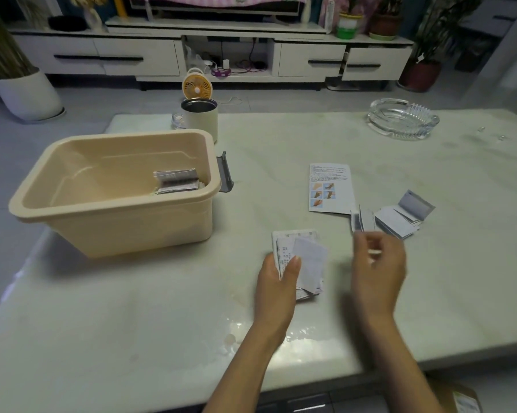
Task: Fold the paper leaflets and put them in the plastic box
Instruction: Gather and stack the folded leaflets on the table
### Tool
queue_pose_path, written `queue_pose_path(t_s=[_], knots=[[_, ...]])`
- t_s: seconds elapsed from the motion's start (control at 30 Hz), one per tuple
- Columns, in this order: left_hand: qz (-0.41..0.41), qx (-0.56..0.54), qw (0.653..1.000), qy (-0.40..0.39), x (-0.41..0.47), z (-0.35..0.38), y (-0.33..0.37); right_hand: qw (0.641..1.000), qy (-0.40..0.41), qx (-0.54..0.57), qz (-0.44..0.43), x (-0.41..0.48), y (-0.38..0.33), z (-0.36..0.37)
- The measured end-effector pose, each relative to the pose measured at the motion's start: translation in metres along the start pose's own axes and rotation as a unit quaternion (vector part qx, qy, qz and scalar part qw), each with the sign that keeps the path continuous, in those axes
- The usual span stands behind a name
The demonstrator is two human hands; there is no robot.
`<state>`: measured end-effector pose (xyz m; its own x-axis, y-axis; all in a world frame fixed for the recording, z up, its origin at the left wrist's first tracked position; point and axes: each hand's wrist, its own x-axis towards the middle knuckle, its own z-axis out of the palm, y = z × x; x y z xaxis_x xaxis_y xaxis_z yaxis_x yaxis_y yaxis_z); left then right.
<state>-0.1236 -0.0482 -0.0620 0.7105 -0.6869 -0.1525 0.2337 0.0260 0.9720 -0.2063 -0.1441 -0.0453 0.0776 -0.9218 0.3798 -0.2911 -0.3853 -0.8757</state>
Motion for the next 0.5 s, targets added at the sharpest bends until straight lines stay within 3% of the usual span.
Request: queue_pose_path(t_s=[0.07,0.17,0.23,0.33,0.4,0.5], knots=[[-0.001,-0.002,1.0,-0.001,-0.001,0.0,0.001,0.993,0.001,-0.1,0.063,0.045,0.015,-0.005],[-0.01,-0.017,1.0,0.005,-0.001,0.0,0.002,0.93,-0.097,-0.327,0.134,0.075,0.031,0.005],[-0.018,-0.026,0.999,0.014,0.0,0.0,0.002,0.914,-0.123,-0.365,0.131,0.077,0.036,0.014],[-0.03,-0.028,0.999,0.029,0.0,0.002,0.002,0.945,-0.119,-0.281,0.114,0.075,0.024,0.015],[-0.028,-0.027,0.998,0.043,0.0,0.001,0.001,0.977,-0.132,-0.122,0.115,0.062,0.002,0.009],[-0.012,-0.007,0.998,0.057,0.0,0.003,0.001,0.974,-0.174,0.075,0.121,0.019,-0.034,-0.004]])
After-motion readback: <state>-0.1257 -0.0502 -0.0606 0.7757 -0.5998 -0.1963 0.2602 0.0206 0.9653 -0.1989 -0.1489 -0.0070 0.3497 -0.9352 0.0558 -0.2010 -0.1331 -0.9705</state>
